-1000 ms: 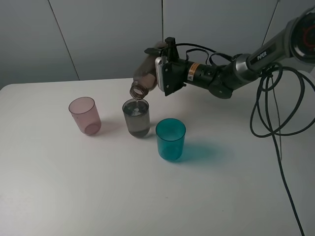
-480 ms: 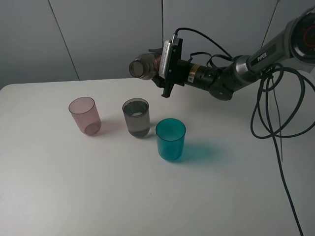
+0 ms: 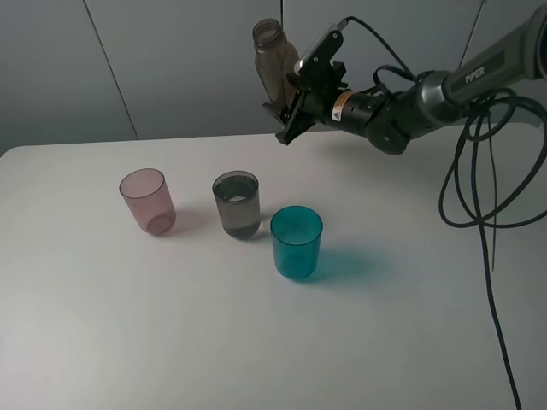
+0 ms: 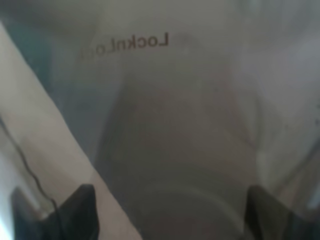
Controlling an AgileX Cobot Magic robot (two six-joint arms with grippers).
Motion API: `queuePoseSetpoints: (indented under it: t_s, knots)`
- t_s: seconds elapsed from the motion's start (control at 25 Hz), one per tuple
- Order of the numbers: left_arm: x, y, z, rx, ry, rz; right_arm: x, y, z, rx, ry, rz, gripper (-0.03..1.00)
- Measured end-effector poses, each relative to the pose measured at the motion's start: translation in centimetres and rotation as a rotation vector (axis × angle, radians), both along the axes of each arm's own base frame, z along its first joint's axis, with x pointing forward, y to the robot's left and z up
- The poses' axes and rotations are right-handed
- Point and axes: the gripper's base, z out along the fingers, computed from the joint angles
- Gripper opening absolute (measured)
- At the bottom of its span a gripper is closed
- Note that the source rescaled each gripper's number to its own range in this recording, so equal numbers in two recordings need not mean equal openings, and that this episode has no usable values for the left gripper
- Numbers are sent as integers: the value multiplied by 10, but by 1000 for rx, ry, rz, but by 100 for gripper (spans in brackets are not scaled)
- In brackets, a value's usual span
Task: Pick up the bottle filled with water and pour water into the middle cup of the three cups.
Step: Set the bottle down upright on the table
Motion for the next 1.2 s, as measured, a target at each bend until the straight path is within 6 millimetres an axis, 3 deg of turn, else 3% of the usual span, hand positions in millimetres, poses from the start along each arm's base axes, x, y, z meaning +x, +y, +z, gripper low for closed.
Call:
queuePoseSetpoints:
  t_s: [0.24,0.56,0.92,1.2]
  knots:
    - [0,0,0,0,0,0,-9,-23,23,157,163,-181,1]
    - [0,0,0,0,0,0,-46,-72,33,297,266,-440,1]
    - [0,0,0,0,0,0,-102,-105,5,282,303,-611,1]
    - [0,0,0,0,0,0,-130,-121,-10,276,284,-707,1]
